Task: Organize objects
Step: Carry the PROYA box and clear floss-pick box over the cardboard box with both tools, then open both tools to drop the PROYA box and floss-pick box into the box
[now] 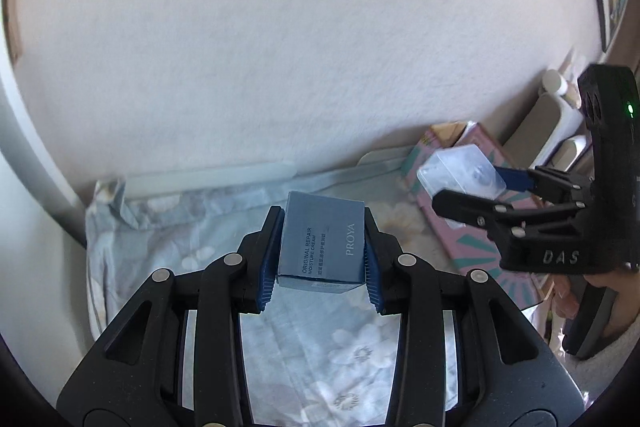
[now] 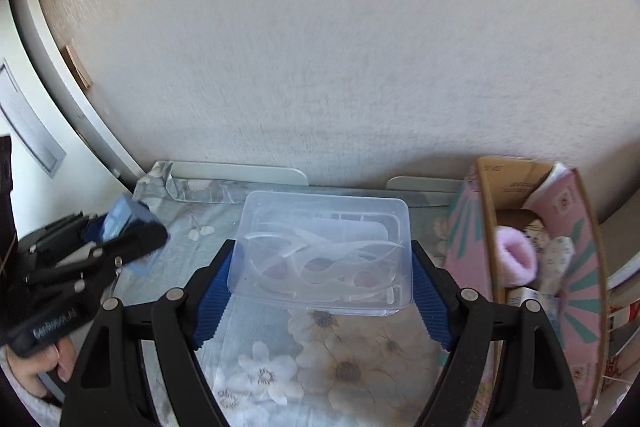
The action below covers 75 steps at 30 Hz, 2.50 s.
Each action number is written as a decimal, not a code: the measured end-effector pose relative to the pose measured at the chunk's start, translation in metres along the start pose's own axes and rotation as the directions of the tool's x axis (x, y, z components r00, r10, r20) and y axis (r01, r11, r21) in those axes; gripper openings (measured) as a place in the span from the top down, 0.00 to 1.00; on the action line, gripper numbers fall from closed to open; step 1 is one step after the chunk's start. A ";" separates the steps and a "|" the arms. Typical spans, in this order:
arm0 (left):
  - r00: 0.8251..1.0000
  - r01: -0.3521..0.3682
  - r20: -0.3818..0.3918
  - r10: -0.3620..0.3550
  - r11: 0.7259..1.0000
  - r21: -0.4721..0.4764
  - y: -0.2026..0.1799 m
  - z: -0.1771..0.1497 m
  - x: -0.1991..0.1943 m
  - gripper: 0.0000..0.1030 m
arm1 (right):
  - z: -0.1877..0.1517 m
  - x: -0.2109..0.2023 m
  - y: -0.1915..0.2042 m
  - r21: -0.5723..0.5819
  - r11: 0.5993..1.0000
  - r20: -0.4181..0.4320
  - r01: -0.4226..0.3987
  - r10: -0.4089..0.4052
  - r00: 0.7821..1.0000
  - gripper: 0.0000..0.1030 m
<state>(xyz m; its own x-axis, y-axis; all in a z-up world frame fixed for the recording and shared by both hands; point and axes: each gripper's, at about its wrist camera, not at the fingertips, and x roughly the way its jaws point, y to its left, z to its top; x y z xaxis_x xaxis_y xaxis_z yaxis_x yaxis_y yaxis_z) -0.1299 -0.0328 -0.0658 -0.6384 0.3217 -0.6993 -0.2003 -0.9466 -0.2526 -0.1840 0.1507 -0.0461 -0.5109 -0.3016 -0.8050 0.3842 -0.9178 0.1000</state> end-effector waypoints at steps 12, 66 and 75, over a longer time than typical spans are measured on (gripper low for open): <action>0.995 0.099 -0.007 -0.098 0.989 0.107 -0.072 0.045 0.004 0.68 | -0.014 -0.074 -0.067 0.098 0.992 0.074 0.074 -0.081 0.994 0.25; 0.891 0.322 -0.419 -0.176 0.895 0.308 -0.273 0.028 0.246 0.68 | -0.118 -0.028 -0.204 0.339 0.933 -0.133 0.123 -0.082 0.988 0.25; 0.899 0.306 -0.409 -0.158 0.894 0.327 -0.283 0.041 0.244 0.08 | -0.115 -0.028 -0.205 0.368 0.928 -0.122 0.063 -0.019 0.992 0.07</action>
<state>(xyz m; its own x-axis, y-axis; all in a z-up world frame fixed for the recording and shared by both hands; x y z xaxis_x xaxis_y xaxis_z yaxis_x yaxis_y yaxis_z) -0.2591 0.3126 -0.1373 -0.2377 0.4474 -0.8622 -0.6175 -0.7547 -0.2214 -0.1603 0.3765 -0.1115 -0.4209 -0.2501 -0.8720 0.0408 -0.9655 0.2572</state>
